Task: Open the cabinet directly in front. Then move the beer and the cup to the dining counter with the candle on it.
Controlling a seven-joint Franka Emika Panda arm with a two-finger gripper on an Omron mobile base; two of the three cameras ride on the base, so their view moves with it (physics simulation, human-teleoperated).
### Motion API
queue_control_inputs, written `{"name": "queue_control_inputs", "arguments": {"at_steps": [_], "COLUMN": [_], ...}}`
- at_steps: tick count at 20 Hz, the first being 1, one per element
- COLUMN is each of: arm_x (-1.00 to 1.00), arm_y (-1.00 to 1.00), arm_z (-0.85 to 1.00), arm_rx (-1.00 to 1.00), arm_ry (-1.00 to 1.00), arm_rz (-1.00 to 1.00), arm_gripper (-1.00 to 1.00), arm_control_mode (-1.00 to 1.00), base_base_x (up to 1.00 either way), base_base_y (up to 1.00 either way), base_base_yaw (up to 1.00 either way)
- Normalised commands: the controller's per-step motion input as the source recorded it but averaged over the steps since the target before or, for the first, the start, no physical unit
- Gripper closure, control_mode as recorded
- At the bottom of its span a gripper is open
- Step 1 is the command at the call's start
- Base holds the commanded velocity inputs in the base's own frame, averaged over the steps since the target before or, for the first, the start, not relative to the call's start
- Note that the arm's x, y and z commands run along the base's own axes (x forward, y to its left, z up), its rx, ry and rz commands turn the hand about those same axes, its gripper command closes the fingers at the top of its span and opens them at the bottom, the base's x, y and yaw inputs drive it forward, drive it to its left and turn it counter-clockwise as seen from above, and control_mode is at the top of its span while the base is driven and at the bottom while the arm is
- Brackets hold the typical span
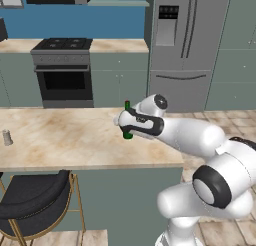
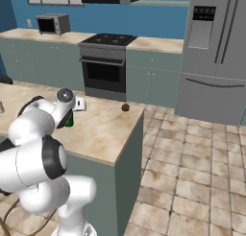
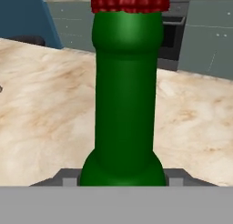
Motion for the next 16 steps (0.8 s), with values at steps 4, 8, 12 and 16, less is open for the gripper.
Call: {"name": "queue_control_inputs", "arguments": {"at_steps": [4,8,12,16], "arm_x": [0.06,0.06,0.06,0.03], "arm_y": [0.0,0.0,0.0,0.03], "arm_z": [-0.21,-0.21,-0.21,-0.22], "arm_rx": [0.0,0.0,0.0,0.0], "arm_ry": [0.04,0.03,0.03,0.02], "arm_rz": [0.0,0.0,0.0,0.0], "arm_gripper": [1.0,1.0,1.0,1.0], "arm_control_mode": [-1.0,-1.0,-1.0,-1.0], "base_base_x": [0.0,0.0,0.0,0.0], "base_base_y": [0.0,0.0,0.0,0.0], "base_base_yaw": [0.0,0.0,0.0,0.0]}}
